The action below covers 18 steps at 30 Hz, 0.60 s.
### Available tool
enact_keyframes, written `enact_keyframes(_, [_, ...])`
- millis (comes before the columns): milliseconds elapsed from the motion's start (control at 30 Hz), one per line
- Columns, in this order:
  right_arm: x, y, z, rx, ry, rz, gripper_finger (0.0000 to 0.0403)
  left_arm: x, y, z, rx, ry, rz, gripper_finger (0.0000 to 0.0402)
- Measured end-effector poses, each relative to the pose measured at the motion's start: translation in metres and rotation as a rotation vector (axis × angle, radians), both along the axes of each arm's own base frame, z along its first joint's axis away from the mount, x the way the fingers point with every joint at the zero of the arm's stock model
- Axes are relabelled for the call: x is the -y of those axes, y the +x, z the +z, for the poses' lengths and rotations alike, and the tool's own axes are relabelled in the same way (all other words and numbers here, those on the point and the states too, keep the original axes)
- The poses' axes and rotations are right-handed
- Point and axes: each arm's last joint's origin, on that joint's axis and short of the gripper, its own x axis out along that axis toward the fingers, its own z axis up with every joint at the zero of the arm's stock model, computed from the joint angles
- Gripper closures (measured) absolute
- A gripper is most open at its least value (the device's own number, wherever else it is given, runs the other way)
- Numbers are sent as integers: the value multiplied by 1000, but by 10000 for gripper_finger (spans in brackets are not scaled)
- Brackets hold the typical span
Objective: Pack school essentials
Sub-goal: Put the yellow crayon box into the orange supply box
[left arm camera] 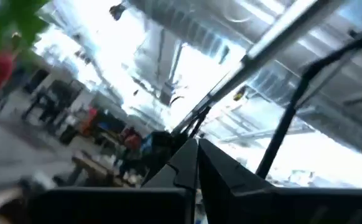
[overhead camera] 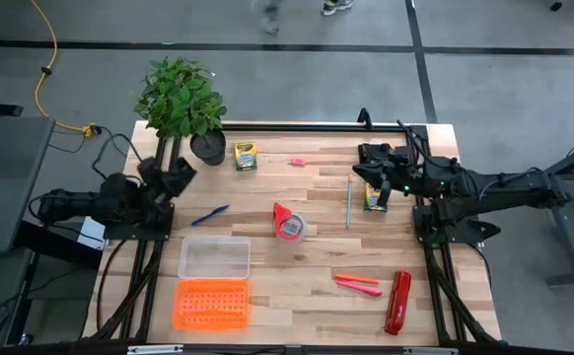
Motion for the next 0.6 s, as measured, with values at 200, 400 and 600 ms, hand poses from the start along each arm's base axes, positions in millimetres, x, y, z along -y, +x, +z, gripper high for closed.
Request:
enact_keyframes(200, [0, 5, 13, 129, -50, -14, 402, -3, 20, 50, -316, 98, 66, 378])
enact_keyframes(400, [0, 4, 15, 145, -69, -16, 402, -4, 34, 85, -510, 146, 77, 340])
enact_keyframes(600, [1, 6, 10, -19, -43, -30, 382, -5, 36, 96, -490, 140, 82, 313])
